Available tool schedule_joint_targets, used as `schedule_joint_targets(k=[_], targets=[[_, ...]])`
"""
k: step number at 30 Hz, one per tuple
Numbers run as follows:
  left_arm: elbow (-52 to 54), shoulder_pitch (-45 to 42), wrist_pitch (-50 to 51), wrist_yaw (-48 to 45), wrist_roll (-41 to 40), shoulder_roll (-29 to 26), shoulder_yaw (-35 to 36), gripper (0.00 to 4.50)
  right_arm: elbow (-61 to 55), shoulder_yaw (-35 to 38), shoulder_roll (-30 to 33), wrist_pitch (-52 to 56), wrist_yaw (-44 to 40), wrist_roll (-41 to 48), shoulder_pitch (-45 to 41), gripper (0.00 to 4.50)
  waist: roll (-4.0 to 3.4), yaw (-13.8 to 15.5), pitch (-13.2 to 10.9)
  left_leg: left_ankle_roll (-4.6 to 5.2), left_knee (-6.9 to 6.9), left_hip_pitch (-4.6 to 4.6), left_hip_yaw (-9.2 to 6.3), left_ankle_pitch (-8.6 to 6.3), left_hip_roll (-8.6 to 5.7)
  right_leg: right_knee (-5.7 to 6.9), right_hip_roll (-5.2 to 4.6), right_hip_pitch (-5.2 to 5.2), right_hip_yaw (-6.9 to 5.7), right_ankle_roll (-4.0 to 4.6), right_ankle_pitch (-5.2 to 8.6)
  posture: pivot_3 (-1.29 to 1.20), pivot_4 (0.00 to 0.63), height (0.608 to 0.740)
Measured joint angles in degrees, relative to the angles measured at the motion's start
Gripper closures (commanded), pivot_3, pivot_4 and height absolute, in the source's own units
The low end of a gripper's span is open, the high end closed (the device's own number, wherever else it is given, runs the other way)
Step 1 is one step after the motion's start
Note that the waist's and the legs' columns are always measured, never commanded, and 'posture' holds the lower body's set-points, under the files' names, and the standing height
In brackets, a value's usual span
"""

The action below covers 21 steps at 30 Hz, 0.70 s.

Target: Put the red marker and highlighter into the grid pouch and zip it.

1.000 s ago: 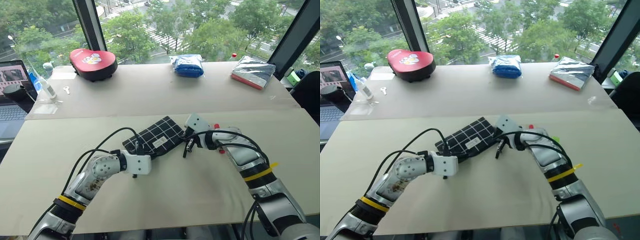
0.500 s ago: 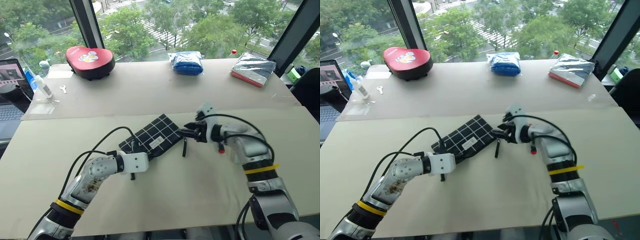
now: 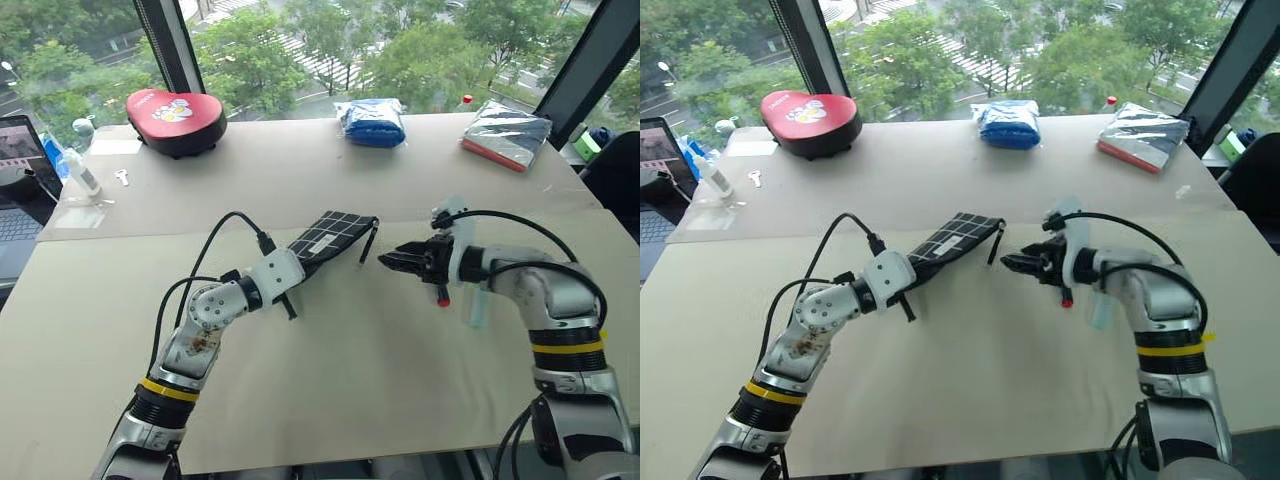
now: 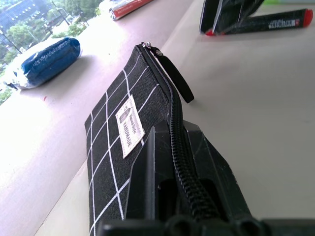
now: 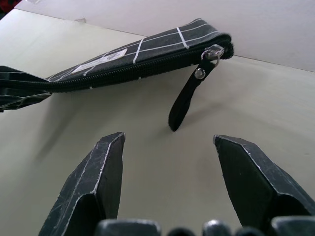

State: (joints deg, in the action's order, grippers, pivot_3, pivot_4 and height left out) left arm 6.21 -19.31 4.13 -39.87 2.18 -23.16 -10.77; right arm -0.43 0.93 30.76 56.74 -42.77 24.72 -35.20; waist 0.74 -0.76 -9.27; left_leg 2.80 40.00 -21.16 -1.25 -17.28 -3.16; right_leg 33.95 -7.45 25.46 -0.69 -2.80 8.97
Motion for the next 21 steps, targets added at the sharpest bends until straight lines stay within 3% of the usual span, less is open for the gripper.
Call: schedule_joint_targets(k=[6,21], targets=[[1.5,0.0,2.3,0.6,0.0,0.5,0.0,4.50,1.3,-1.9,-0.8,-2.6,0.5,-1.3,-0.6,1.29,0.01,0.3,0.0,0.00,0.05,-0.03,-0.01,0.00,-0.02,-0.04,0.00,-0.02,-0.02,0.00,0.00,0.00,0.150,0.740],[4.9,0.1,4.3,0.4,-0.3,0.4,-0.4,4.50,19.4,-3.7,-5.9,-12.9,3.8,-8.6,-8.0,1.29,0.01,0.1,0.0,-0.13,0.04,-0.02,0.01,0.07,-0.02,-0.01,0.01,0.01,-0.02,0.00,0.00,0.00,0.150,0.740]])
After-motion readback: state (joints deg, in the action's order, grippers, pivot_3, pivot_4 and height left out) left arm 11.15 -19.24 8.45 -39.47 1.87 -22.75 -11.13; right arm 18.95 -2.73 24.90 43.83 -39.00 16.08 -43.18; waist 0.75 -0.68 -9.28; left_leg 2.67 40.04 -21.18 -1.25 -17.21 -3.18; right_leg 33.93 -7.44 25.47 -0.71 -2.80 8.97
